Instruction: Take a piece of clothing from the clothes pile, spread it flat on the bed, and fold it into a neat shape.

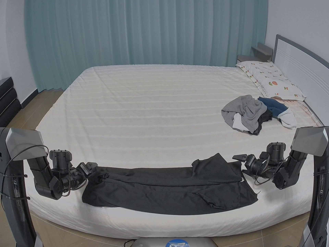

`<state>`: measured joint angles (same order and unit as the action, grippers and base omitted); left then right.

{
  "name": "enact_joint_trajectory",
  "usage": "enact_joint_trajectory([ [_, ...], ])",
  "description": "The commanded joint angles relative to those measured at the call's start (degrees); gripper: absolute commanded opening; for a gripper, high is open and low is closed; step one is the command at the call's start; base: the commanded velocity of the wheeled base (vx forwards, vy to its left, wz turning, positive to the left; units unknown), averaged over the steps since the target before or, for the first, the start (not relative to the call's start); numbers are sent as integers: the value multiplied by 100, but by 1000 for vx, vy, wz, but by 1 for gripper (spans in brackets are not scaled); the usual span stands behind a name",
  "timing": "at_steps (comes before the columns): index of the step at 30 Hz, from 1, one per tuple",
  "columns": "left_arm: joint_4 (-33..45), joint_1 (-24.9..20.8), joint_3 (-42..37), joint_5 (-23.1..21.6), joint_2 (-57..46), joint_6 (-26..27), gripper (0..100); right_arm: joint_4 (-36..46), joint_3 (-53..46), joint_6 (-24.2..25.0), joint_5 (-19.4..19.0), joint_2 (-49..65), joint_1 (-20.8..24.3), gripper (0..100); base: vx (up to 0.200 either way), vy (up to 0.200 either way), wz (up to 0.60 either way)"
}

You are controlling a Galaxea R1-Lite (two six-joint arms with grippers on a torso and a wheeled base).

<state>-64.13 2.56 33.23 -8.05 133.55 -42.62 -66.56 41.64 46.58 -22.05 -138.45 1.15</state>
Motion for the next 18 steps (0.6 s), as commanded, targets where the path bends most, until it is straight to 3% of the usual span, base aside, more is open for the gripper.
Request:
enact_joint_trajectory([
  [1, -187, -71, -555, -118, -382, -10, 100, -138, -86, 0, -1, -42, 0, 100, 0, 0, 0],
  [17, -433, -309, -467, 84, -83, 52, 100, -314, -130, 0, -1, -103, 17, 100, 0, 0, 0],
  [18, -442, -309, -467, 110, -83, 52, 0, -314, -130, 0, -1, -103, 26, 100, 0, 0, 0],
])
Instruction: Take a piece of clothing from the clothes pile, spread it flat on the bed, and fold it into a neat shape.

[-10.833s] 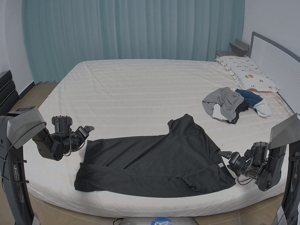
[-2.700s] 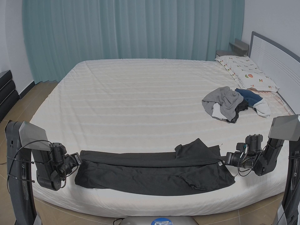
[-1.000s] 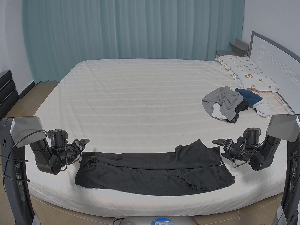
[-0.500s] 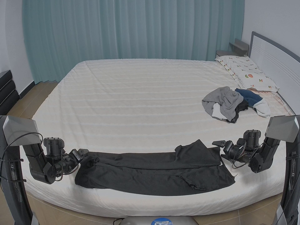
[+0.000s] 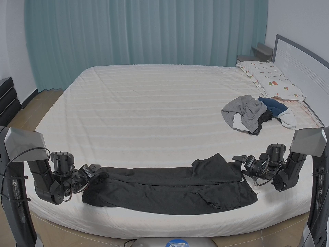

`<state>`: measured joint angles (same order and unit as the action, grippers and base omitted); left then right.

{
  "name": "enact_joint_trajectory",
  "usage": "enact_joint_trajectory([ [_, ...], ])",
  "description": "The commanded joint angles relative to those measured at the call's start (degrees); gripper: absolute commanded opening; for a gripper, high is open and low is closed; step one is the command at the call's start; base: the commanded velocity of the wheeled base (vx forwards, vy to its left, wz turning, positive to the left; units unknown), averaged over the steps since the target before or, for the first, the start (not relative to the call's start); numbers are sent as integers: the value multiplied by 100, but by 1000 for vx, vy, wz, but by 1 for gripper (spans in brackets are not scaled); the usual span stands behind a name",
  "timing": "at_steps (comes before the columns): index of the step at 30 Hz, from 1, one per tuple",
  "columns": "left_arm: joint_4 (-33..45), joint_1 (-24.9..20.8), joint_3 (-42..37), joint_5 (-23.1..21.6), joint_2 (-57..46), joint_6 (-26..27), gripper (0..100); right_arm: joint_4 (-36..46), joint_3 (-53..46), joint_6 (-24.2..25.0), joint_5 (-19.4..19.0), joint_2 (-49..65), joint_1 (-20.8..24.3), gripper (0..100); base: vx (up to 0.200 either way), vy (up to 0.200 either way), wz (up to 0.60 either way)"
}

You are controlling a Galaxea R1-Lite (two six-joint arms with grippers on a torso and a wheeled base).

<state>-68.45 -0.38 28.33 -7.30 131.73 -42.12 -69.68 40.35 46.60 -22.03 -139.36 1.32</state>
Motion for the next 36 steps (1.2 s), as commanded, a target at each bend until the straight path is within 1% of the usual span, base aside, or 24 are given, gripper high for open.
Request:
enact_joint_trajectory([
  [1, -10, -15, 32, 45, 107, -7, 0, -2, -1, -2, -3, -21, 0, 100, 0, 0, 0],
  [5, 77, -6, -21, 194, 81, 46, 0, -2, -1, -2, -3, -12, 0, 100, 0, 0, 0],
  [7, 130, 38, -12, 256, 54, 213, 0, -2, 8, -2, -3, -12, 0, 100, 0, 0, 0],
  [8, 130, 38, -12, 256, 54, 213, 0, -2, 8, -2, -3, -12, 0, 100, 0, 0, 0],
  [9, 174, 99, -47, 317, -60, 371, 0, -2, -1, -2, -3, -12, 0, 100, 0, 0, 0],
  [10, 174, 126, -56, 326, -139, 380, 0, -2, -1, -2, -3, -12, 0, 100, 0, 0, 0],
  [16, 174, 222, -91, 326, -526, 397, 0, -2, -1, 7, -3, -12, 0, 100, 0, 0, 0],
  [27, 130, 275, -267, 264, -754, 424, 0, -10, -1, 7, -3, -12, -9, 100, 0, 0, 0],
  [31, 165, 389, -486, 133, -754, 810, 0, -2, -1, 7, -3, -12, -9, 100, 0, 0, 0],
  [32, 165, 398, -504, 124, -754, 828, 0, -2, -1, 7, -3, -12, -9, 100, 0, 0, 0],
  [36, 174, 398, -671, 106, -737, 1215, 0, -2, -18, 7, -3, 6, -9, 100, 0, 0, 0],
])
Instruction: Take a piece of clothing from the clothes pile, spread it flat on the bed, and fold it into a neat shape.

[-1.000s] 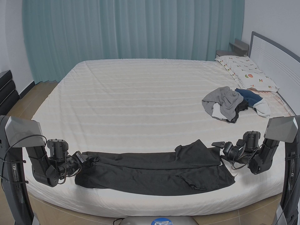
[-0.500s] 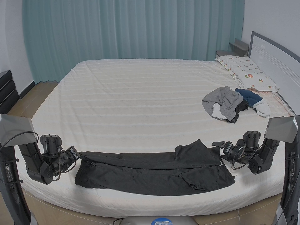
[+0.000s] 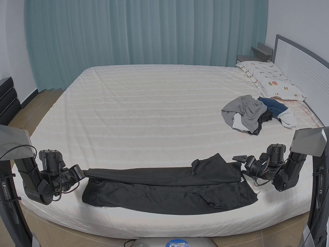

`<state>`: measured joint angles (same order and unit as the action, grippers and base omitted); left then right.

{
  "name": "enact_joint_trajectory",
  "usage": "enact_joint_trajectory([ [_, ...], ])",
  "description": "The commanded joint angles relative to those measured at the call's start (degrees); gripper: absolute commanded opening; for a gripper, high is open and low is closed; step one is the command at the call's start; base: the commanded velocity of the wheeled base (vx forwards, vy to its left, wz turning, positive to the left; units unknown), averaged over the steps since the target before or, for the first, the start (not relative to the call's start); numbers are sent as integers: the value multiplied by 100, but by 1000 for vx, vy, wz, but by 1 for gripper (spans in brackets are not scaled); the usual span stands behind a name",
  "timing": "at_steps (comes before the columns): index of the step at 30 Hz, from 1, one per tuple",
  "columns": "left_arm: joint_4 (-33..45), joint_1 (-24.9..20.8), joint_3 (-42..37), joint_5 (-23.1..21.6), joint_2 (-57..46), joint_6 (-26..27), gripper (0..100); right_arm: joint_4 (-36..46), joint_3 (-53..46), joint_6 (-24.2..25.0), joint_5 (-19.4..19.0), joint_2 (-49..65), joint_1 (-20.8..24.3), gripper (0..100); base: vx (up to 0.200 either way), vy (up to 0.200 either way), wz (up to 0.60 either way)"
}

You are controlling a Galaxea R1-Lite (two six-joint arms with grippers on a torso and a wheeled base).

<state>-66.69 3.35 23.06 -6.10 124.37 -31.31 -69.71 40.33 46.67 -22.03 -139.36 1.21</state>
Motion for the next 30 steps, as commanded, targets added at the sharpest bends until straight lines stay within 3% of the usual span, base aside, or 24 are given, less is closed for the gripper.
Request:
enact_joint_trajectory([
  [1, -1, 25, -153, -14, 17, 169, 0, 10, -16, 9, 6, 23, 2, 100, 0, 0, 0],
  [8, -81, 16, -153, -14, 219, 186, 0, 168, -455, 53, 208, 858, 161, 100, 0, 0, 0],
  [13, -89, 16, -100, -14, 272, 169, 0, 924, -473, 71, 199, 1298, 284, 100, 0, 0, 0],
  [23, -133, -1, -92, -6, 307, 151, 0, 1548, -412, 62, 269, 1069, 556, 100, 0, 0, 0],
  [30, -133, -1, -92, 3, 342, 151, 0, 1697, -271, 18, 682, 805, 644, 100, 0, 0, 0],
])
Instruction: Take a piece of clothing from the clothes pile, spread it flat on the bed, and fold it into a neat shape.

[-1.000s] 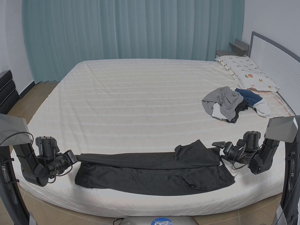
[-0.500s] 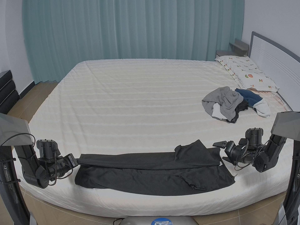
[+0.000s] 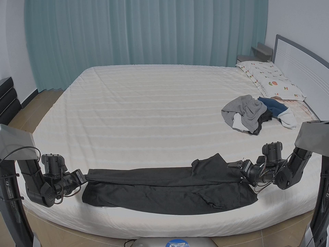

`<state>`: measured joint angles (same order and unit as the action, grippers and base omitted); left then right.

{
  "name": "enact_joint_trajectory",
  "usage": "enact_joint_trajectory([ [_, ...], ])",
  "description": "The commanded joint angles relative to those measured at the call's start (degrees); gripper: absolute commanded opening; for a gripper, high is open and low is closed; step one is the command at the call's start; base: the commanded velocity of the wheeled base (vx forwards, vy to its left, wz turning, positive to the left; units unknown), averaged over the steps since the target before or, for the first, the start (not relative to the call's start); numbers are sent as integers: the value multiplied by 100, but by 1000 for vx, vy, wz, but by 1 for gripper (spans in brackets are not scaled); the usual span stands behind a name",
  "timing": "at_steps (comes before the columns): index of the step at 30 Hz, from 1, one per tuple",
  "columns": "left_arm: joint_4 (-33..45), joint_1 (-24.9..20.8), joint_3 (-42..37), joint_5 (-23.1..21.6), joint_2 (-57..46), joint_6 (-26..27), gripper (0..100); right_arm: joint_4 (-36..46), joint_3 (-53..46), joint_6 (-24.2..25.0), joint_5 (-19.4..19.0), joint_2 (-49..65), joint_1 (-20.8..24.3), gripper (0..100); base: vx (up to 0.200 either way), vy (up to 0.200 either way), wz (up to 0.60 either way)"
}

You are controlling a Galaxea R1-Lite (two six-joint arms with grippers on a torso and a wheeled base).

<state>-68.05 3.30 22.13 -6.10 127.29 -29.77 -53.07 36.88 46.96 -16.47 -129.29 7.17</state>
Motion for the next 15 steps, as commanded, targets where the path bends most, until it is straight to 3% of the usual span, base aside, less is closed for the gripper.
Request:
enact_joint_trajectory([
  [1, -7, 4, 2, 3, 50, -3, 0, 42, 127, -11, 197, -210, 48, 100, 0, 0, 0],
  [15, -7, 4, 2, 12, 50, -3, 0, 385, 276, -82, 513, -193, 101, 100, 0, 0, 0],
])
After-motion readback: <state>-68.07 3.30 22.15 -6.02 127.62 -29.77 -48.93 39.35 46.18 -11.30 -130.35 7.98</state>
